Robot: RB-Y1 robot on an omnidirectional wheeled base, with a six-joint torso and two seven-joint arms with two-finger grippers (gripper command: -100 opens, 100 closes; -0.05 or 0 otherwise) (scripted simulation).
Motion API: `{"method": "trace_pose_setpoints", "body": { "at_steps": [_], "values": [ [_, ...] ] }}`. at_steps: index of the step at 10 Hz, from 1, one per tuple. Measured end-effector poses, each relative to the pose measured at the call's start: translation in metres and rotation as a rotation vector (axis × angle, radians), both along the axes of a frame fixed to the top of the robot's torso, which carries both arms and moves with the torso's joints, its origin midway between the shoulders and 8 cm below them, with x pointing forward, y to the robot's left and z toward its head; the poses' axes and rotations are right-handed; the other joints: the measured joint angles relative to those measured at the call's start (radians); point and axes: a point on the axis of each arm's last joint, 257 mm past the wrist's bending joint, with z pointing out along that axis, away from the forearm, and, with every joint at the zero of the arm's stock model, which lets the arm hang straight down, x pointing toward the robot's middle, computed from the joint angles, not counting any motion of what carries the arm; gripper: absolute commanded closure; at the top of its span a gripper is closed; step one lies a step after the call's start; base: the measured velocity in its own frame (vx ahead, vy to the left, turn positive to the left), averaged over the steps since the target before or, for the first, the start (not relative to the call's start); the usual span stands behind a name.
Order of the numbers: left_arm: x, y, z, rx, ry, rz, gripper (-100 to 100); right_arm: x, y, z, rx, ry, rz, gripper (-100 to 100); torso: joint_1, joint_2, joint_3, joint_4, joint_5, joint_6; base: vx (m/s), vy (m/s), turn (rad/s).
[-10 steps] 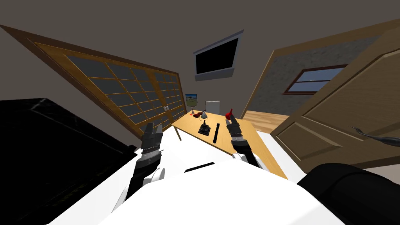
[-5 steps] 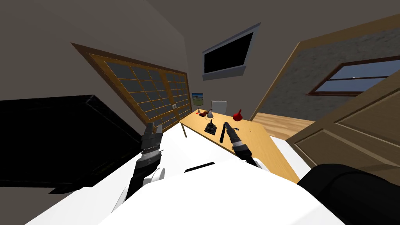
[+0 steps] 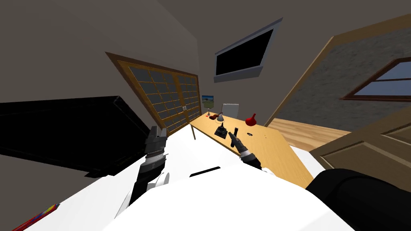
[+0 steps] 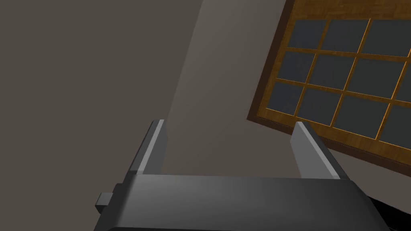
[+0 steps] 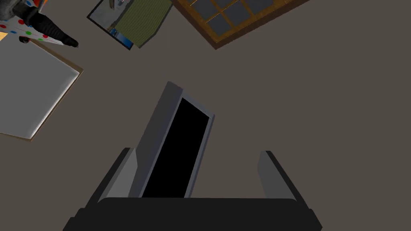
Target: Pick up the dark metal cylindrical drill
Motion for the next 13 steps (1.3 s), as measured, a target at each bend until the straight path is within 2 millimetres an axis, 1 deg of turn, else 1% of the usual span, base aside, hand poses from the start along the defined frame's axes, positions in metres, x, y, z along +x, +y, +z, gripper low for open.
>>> {"method": "trace_pose_setpoints", "body": {
  "at_steps": [1,2,3,4,5,6,7,8,9,10,11,12,13],
  "values": [
    [0.000,0.000,0.000,0.000,0.000,0.000,0,-0.005,-0.002,-0.017,-0.064,0.041,0.011,-100,0.001,0.000,0.000,0.000,0.000,0.000,-0.007,0.057,0.100],
    [0.000,0.000,0.000,0.000,0.000,0.000,0,-0.007,-0.002,-0.029,-0.102,0.064,0.015,-100,-0.001,-0.001,0.000,0.000,0.000,0.001,-0.004,0.056,0.189],
    [0.000,0.000,0.000,0.000,0.000,0.000,0,-0.015,-0.001,-0.050,-0.151,0.104,0.025,-100,-0.001,-0.001,0.000,0.000,0.000,0.000,-0.002,0.037,0.096],
    [0.000,0.000,0.000,0.000,0.000,0.000,0,-0.018,0.001,-0.058,-0.188,0.118,0.033,-100,-0.002,-0.001,-0.001,0.000,0.000,0.001,-0.007,0.040,0.222],
    [0.000,0.000,0.000,0.000,0.000,0.000,0,-0.021,0.003,-0.072,-0.241,0.150,0.049,-100,-0.003,-0.001,0.000,0.000,0.000,0.000,-0.008,0.032,0.124],
    [0.000,0.000,0.000,0.000,0.000,0.000,0,-0.025,0.001,-0.081,-0.276,0.170,0.056,-100,-0.003,-0.001,0.000,0.000,0.000,0.001,-0.005,0.052,0.246],
    [0.000,0.000,0.000,0.000,0.000,0.000,0,-0.033,0.003,-0.098,-0.326,0.202,0.075,-100,-0.002,-0.001,0.000,0.000,0.000,0.000,-0.004,0.036,0.100],
    [0.000,0.000,0.000,0.000,0.000,0.000,0,-0.036,0.005,-0.104,-0.362,0.216,0.086,-100,-0.003,-0.001,0.000,0.000,0.000,0.001,-0.008,0.047,0.252],
    [0.000,0.000,0.000,0.000,0.000,0.000,0,-0.045,0.005,-0.121,-0.416,0.247,0.108,-100,-0.002,-0.001,0.000,0.000,0.000,0.000,-0.003,0.030,0.098],
    [0.000,0.000,0.000,0.000,0.000,0.000,0,-0.049,0.004,-0.129,-0.452,0.261,0.121,-100,-0.003,-0.001,0.000,0.000,0.000,0.001,0.002,0.030,0.189],
    [0.000,0.000,0.000,0.000,0.000,0.000,0,-0.059,0.004,-0.143,-0.504,0.291,0.147,-100,-0.003,-0.001,0.000,0.000,-0.001,0.000,0.000,0.022,0.126],
    [0.000,0.000,0.000,0.000,0.000,0.000,0,-0.063,0.004,-0.151,-0.541,0.305,0.162,-100,-0.004,-0.001,-0.001,0.000,-0.001,0.001,-0.004,0.036,0.244],
    [0.000,0.000,0.000,0.000,0.000,0.000,0,-0.069,0.006,-0.166,-0.593,0.328,0.192,-100,-0.003,-0.001,0.000,0.000,-0.001,0.000,0.000,0.025,0.104]
  ]
}}
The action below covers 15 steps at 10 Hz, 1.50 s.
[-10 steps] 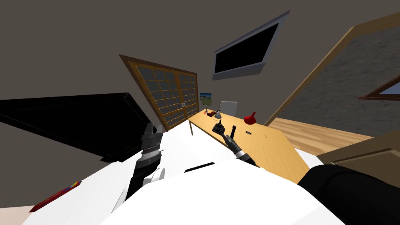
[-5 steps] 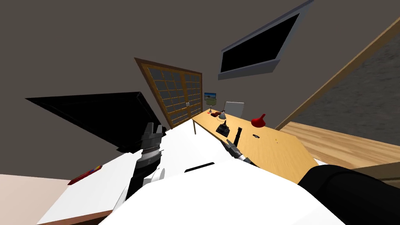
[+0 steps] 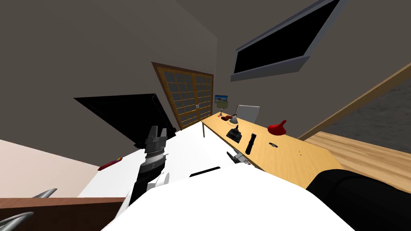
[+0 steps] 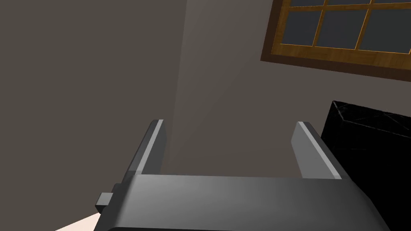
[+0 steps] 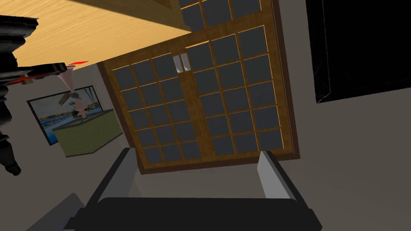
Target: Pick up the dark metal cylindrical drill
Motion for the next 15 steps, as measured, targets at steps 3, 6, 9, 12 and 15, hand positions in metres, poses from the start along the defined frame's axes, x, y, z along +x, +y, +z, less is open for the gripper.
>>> {"method": "trace_pose_setpoints", "body": {
  "at_steps": [3,6,9,12,15],
  "values": [
    [0.000,0.000,0.000,0.000,0.000,0.000,0,-0.023,-0.003,-0.033,-0.125,0.058,0.070,-100,-0.001,0.000,0.000,0.000,0.000,0.001,0.004,0.021,0.180],
    [0.000,0.000,0.000,0.000,0.000,0.000,0,-0.051,-0.011,-0.062,-0.260,0.125,0.166,-100,-0.002,0.000,0.000,0.000,0.000,0.000,0.004,0.008,0.160],
    [0.000,0.000,0.000,0.000,0.000,0.000,0,-0.075,-0.018,-0.091,-0.372,0.170,0.254,-100,-0.003,0.000,0.000,0.000,0.000,0.001,0.002,-0.006,0.165],
    [0.000,0.000,0.000,0.000,0.000,0.000,0,-0.101,-0.033,-0.119,-0.503,0.225,0.363,-100,-0.004,0.000,0.000,0.000,-0.001,0.001,0.000,-0.025,0.131],
    [0.000,0.000,0.000,0.000,0.000,0.000,0,-0.125,-0.049,-0.136,-0.609,0.264,0.456,-100,-0.005,0.000,0.000,0.000,-0.001,0.001,-0.006,-0.044,0.154]
  ]
}}
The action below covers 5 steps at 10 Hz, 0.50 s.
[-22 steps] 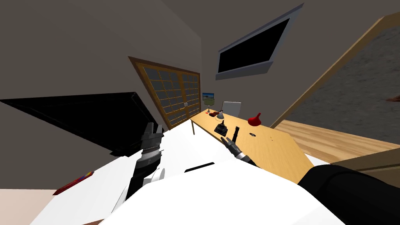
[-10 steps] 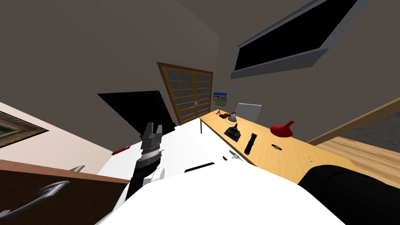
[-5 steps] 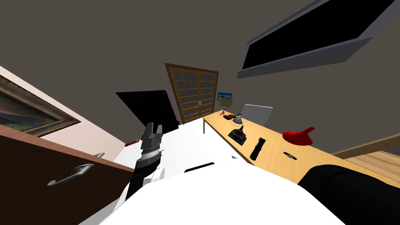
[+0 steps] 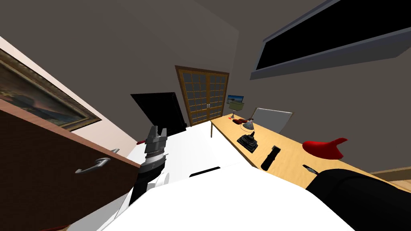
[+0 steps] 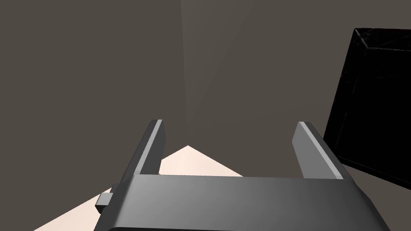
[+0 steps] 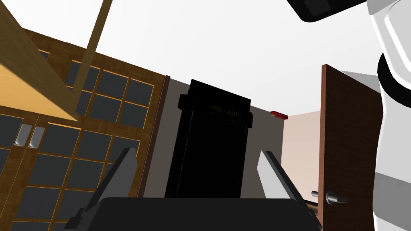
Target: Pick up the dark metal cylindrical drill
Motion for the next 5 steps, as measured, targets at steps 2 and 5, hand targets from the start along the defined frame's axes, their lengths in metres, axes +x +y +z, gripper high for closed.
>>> {"method": "trace_pose_setpoints", "body": {
  "at_steps": [2,5],
  "values": [
    [0.000,0.000,0.000,0.000,0.000,0.000,0,-0.018,-0.011,-0.014,-0.070,0.032,0.068,-100,-0.001,0.000,0.000,0.000,0.000,0.000,-0.003,-0.059,0.105],
    [0.000,0.000,0.000,0.000,0.000,0.000,0,-0.045,-0.040,-0.029,-0.199,0.084,0.199,-100,-0.004,0.000,0.000,0.000,-0.001,0.000,-0.007,-0.099,0.167]
  ]
}}
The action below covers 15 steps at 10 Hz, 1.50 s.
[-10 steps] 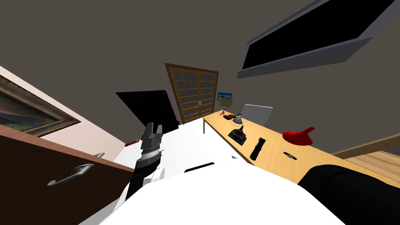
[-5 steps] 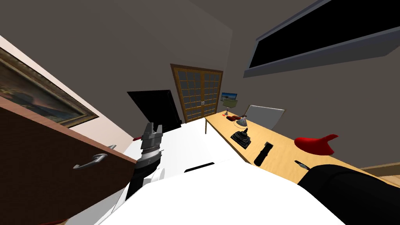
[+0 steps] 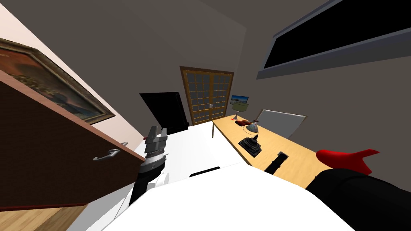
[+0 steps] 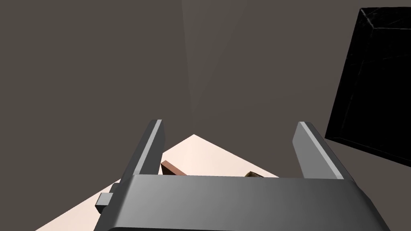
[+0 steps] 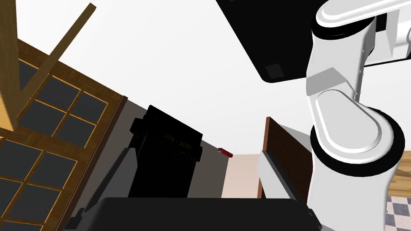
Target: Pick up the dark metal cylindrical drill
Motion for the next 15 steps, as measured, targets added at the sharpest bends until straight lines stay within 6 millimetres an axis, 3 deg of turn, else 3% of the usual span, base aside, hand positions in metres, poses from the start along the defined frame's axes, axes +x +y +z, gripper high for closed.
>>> {"method": "trace_pose_setpoints", "body": {
  "at_steps": [4,7,11,15],
  "values": [
    [0.000,0.000,0.000,0.000,0.000,0.000,0,-0.026,-0.046,-0.012,-0.153,0.059,0.151,-100,-0.002,-0.001,-0.001,0.000,0.000,0.000,-0.003,-0.097,0.112],
    [0.000,0.000,0.000,0.000,0.000,0.000,0,-0.034,-0.071,-0.018,-0.235,0.087,0.230,-100,0.000,0.000,0.000,0.000,0.000,0.000,-0.012,-0.097,0.069],
    [0.000,0.000,0.000,0.000,0.000,0.000,0,-0.039,-0.128,-0.014,-0.388,0.134,0.370,-100,-0.007,0.002,0.001,0.000,-0.002,0.000,-0.035,-0.176,0.087],
    [0.000,0.000,0.000,0.000,0.000,0.000,0,-0.031,-0.168,-0.008,-0.487,0.151,0.432,-100,-0.004,-0.001,-0.001,0.000,-0.001,0.000,-0.015,-0.155,0.030]
  ]
}}
